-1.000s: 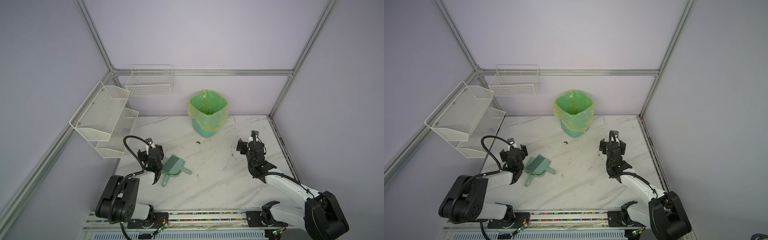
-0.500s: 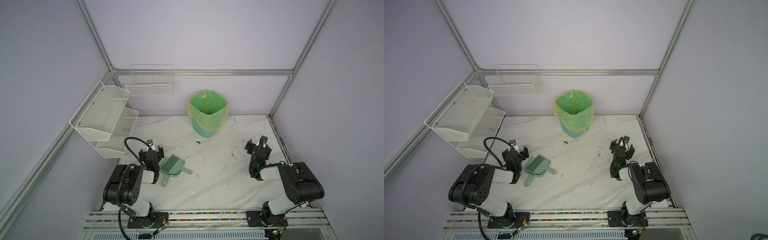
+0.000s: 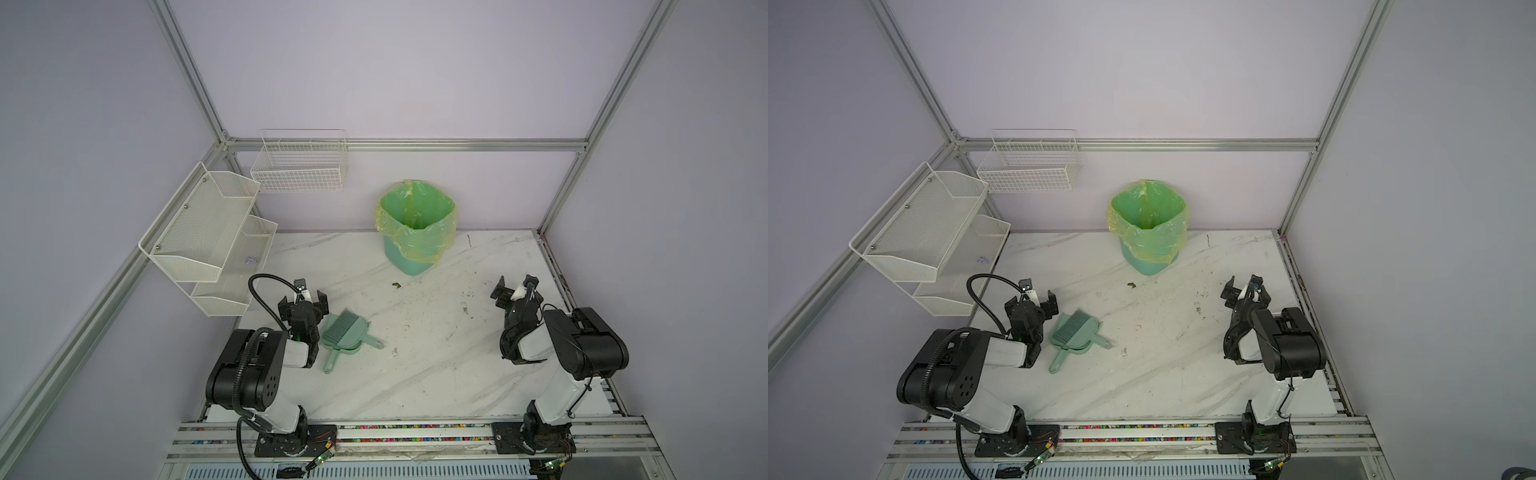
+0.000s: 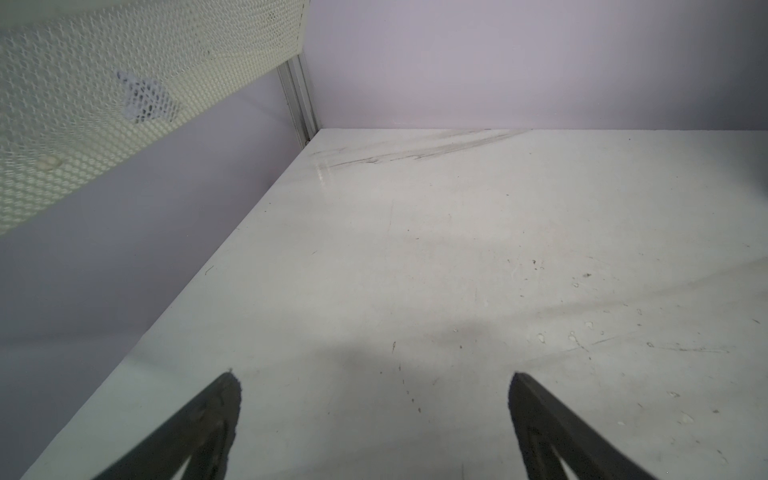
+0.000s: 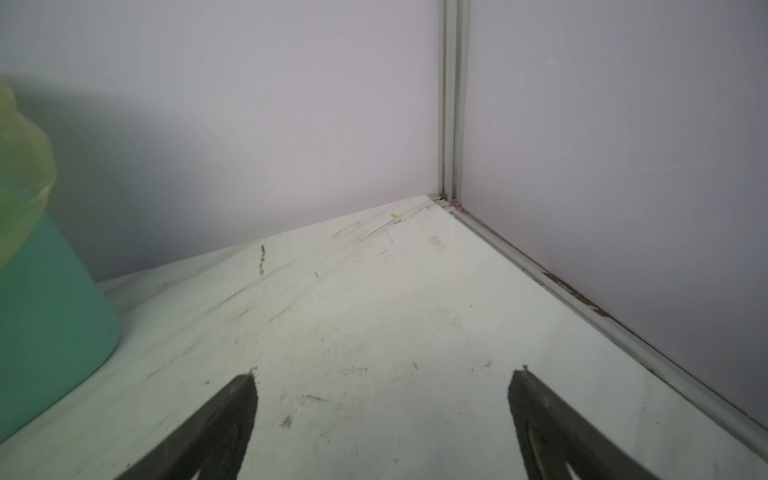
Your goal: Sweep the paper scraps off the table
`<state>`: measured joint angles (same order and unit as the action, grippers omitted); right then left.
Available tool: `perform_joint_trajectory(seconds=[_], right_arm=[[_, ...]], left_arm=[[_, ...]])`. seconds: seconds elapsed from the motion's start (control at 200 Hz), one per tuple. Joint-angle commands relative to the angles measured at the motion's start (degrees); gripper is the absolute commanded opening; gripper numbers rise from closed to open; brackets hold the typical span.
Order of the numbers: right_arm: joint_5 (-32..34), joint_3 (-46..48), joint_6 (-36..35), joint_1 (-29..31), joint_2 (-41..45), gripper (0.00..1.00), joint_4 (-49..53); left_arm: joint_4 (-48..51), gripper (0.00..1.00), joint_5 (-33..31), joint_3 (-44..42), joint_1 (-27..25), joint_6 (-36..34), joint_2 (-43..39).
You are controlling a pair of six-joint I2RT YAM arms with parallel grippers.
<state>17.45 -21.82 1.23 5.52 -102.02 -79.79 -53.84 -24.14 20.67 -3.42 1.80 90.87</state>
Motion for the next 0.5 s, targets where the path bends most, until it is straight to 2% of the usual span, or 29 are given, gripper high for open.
perform_joint_trajectory(seconds=[0.0, 0.05, 0.105, 0.16, 0.495], right_arm=[[-5.43, -3.21, -3.51, 0.08, -0.87, 0.97, -2.16], [-5.11, -4.69, -0.56, -0.06, 0.52, 0.97, 4.68], [-4.75, -4.12, -2.55, -0.16, -0.7, 0.97, 0.41], [-4.78, -4.57, -1.51, -0.16, 0.0, 0.97, 3.15], [-3.79, -4.41, -2.9, -0.07, 0.11, 0.97, 2.18]], left_arm=[[-3.52, 1.0, 0.28, 0.1, 0.13, -0.53, -0.12], [-3.55, 1.0, 0.32, 0.1, 0.16, -0.48, -0.13], [-3.5, 1.0, 0.32, 0.17, 0.16, -0.47, -0.16], [-3.53, 1.0, 0.32, 0.17, 0.21, -0.48, -0.16], [-3.53, 1.0, 0.32, 0.16, 0.16, -0.49, -0.14]])
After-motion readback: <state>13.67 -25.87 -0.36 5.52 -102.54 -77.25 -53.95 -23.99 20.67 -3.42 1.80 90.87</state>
